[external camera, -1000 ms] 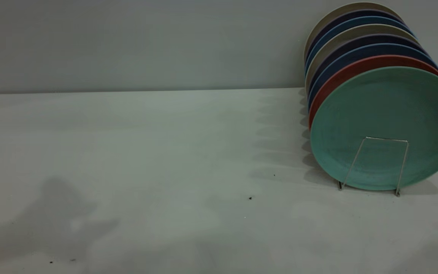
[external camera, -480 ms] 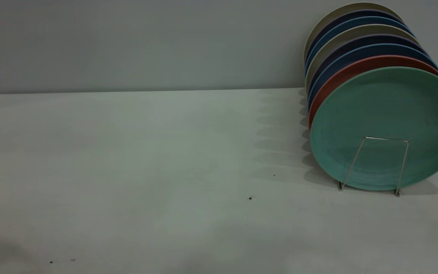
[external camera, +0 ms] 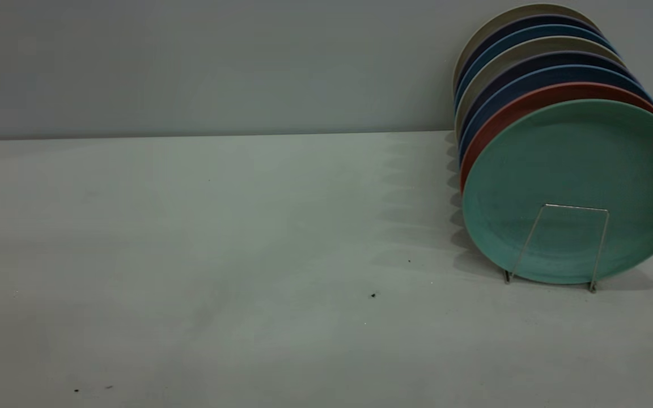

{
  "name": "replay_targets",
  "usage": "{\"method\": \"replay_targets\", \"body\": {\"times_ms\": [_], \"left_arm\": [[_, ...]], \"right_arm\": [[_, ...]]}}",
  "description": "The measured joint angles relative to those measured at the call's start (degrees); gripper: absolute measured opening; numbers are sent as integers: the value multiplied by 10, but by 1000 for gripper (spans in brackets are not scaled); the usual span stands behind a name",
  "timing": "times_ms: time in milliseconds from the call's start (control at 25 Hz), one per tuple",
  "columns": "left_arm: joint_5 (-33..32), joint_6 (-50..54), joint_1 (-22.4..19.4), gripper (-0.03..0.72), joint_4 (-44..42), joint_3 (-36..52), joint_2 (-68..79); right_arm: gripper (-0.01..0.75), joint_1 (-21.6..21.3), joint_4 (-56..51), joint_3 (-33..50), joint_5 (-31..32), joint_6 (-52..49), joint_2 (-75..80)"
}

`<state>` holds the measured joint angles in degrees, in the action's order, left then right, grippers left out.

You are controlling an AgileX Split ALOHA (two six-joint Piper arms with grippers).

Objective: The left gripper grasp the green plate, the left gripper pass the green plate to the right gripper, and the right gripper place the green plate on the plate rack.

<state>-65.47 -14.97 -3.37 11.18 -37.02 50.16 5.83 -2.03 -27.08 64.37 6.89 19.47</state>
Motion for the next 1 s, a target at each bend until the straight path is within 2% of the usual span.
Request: {"method": "replay_targets", "body": {"times_ms": [240, 520, 720, 1000], "left_arm": [[22, 6, 0, 592, -28, 87, -95], [22, 28, 0, 592, -50, 90, -202], [20, 29, 0, 592, -50, 91, -292], [10, 29, 0, 592, -48, 91, -492]], "right_arm": [[375, 0, 10, 0, 0, -10, -85], [375, 0, 30, 0, 3, -32, -199], [375, 0, 30, 0, 5, -34, -204], [375, 0, 30, 0, 5, -34, -204]]}}
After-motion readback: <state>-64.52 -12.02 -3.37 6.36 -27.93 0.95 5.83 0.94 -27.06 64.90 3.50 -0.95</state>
